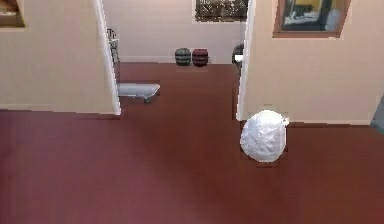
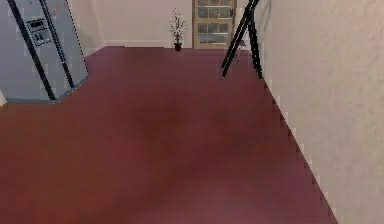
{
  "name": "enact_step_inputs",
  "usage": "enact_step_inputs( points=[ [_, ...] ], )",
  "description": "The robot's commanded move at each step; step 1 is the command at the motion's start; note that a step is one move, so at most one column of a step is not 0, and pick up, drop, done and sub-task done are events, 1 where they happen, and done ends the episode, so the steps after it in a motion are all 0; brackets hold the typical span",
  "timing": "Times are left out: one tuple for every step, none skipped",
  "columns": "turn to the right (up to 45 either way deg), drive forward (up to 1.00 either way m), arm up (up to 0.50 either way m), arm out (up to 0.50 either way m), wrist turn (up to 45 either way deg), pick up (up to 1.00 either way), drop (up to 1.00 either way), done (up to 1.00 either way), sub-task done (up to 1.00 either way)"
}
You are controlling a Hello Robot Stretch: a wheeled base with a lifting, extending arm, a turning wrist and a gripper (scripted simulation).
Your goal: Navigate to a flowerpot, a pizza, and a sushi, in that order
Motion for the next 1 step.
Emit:
enact_step_inputs(
  points=[
    [45.0, 0.00, 0.00, 0.00, 0.0, 0.00, 0.00, 0.00, 0.00]
  ],
)
